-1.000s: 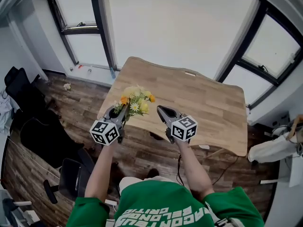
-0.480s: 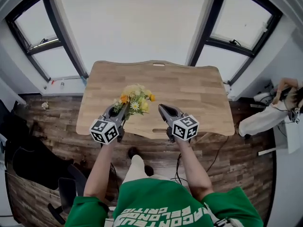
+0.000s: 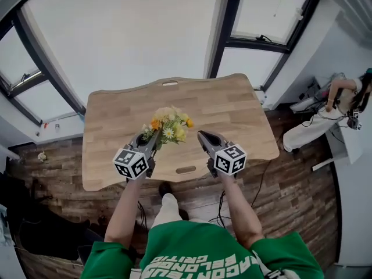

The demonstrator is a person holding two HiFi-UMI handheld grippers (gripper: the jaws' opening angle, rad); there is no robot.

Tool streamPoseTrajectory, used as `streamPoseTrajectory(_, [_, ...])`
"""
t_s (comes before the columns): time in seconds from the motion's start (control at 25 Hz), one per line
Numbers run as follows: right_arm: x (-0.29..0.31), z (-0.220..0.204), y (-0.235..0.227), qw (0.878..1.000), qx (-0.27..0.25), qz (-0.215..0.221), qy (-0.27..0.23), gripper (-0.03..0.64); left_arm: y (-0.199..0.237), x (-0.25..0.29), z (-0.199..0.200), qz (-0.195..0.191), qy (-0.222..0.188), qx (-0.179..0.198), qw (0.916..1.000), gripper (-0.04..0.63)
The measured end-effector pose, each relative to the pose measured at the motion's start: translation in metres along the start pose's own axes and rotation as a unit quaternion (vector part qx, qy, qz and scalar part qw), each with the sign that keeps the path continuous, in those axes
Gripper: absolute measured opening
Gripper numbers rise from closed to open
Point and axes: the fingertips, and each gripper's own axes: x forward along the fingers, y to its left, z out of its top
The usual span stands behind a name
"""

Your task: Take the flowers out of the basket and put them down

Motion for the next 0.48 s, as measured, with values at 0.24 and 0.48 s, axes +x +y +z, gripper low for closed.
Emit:
streamPoseTrajectory(0.24, [0.020, 0.007, -0.043, 0.999, 0.013, -0.039, -0.003, 0.006, 0.021, 0.054, -0.004, -0.039, 0.014, -0.002, 0.9991, 0.066])
streamPoseTrajectory(0.48, [0.046, 0.015, -0.077, 0.998, 0.024, -0.066, 0.000, 0.006, 0.046, 0.101, -0.004, -0.076, 0.028, -0.010, 0.9966, 0.066])
